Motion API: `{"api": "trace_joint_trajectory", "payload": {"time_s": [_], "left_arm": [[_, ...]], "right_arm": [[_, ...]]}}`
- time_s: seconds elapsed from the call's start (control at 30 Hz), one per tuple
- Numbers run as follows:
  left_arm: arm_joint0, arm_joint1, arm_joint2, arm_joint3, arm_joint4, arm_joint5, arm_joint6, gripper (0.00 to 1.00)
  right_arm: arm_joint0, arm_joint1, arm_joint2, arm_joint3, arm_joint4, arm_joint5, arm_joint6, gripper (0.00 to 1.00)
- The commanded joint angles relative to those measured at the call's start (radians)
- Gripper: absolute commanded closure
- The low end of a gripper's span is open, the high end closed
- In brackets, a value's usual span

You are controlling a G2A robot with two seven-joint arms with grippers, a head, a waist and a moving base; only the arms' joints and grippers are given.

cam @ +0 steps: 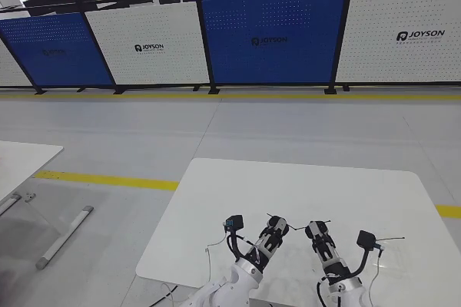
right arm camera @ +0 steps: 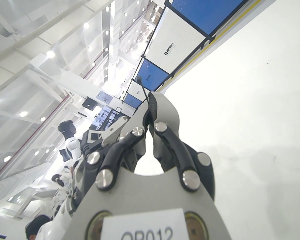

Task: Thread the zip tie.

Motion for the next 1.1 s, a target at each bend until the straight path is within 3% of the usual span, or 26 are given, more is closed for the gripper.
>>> {"api": "trace_joint_trajectory", "payload": {"time_s": [0.0,0.27,0.9,1.07], "left_arm": [[0.000,0.000,0.000,0.000,0.000,0.000,0.000,1.00],[0.000,0.000,0.000,0.000,0.000,0.000,0.000,1.00],[0.000,0.000,0.000,0.000,0.000,0.000,0.000,1.00],[0.000,0.000,0.000,0.000,0.000,0.000,0.000,1.00]], "right_arm": [[0.001,-0.002,0.000,0.003,-0.001,0.002,0.002,1.00],[-0.024,-0.004,0.031,-0.006,0.016,-0.041,0.014,1.00],[0.001,-0.024,0.025,0.014,0.016,-0.017,0.058,1.00],[-0.021,-0.025,0.044,0.003,0.022,-0.048,0.041,1.00]]}}
